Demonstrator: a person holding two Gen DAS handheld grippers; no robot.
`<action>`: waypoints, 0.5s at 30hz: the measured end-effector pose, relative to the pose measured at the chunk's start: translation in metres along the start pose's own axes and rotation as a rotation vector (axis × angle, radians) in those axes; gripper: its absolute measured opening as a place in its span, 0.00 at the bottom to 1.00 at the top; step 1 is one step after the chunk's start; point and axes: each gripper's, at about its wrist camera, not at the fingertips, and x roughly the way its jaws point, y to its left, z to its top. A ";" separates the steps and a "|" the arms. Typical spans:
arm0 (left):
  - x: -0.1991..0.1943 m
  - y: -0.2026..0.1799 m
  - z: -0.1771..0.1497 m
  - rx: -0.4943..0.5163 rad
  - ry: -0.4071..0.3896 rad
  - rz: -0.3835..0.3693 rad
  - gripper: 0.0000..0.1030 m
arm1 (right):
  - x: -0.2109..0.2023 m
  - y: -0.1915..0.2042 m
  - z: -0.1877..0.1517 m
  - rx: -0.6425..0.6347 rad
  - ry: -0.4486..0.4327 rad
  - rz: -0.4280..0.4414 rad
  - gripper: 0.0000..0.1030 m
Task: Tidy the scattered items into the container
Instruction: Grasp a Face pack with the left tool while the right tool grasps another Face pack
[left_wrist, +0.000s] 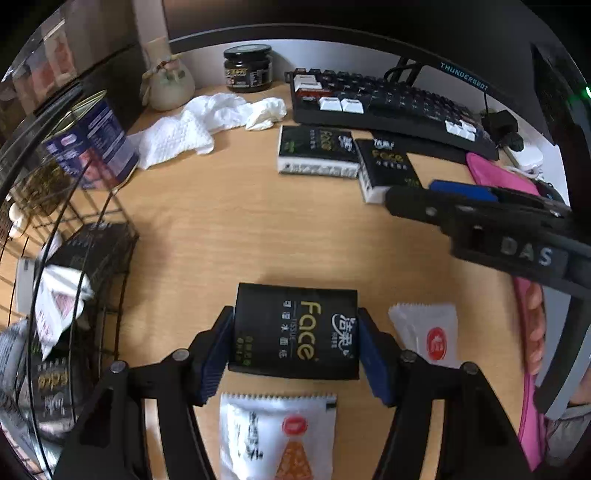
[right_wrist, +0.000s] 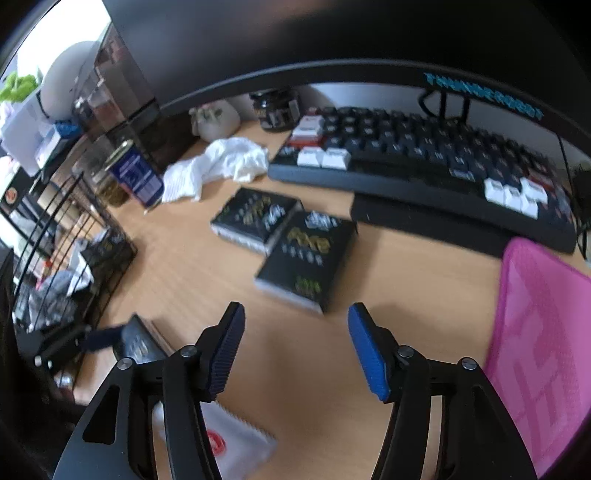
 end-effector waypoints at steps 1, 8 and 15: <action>0.001 0.001 0.003 -0.005 -0.002 0.005 0.67 | 0.002 0.004 0.005 -0.005 -0.008 -0.027 0.59; 0.009 0.015 0.022 -0.066 -0.015 0.013 0.67 | 0.021 0.018 0.021 -0.021 -0.004 -0.103 0.63; 0.010 0.025 0.027 -0.111 -0.020 0.002 0.67 | 0.024 0.014 0.017 -0.016 0.033 -0.133 0.49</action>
